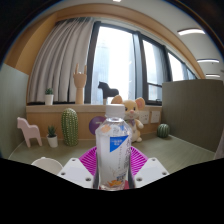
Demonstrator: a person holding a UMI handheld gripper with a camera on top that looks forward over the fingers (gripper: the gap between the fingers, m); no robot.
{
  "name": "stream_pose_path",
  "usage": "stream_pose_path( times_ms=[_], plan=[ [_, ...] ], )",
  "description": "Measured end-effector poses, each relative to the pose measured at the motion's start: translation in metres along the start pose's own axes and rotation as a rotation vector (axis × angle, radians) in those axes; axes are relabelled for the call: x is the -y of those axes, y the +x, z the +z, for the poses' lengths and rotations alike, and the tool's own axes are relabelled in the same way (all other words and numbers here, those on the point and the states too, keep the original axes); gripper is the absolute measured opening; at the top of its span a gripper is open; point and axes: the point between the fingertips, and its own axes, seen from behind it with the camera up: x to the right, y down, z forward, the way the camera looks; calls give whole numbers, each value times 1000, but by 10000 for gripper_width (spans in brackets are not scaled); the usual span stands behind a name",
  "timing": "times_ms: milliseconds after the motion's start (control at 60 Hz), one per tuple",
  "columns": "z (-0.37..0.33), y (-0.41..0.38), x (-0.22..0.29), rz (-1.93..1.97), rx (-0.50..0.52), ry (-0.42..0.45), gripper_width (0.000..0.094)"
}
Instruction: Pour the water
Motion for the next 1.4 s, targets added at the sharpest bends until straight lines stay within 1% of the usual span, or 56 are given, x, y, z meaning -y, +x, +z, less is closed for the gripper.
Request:
stream_pose_path(
  times_ms=[17,50,67,100,183,200,250,267,350,417,633,733,1033,1400],
  plan=[
    [0,0,0,2,0,0,399],
    [-1,0,0,5,0,2,444],
    [1,1,0,6,1,5,447],
    [0,1,0,13,1,8,484],
    [-2,5,-1,47,1,11,545],
    [-3,5,-2,54,5,5,568],
    [-6,5,-9,64,19,-17,685],
    [-8,5,-12,66,25,-23,708],
    [-19,11,-20,73,27,-47,734],
    [-31,11,-28,58,30,-60,793],
    [-90,-4,-51,15,74,-119,799],
    [-127,-18,-52,-5,120,-129,800],
    [-229,-79,-29,-43,291,-115,800],
    [-308,-130,14,-51,430,-69,800]
  ],
)
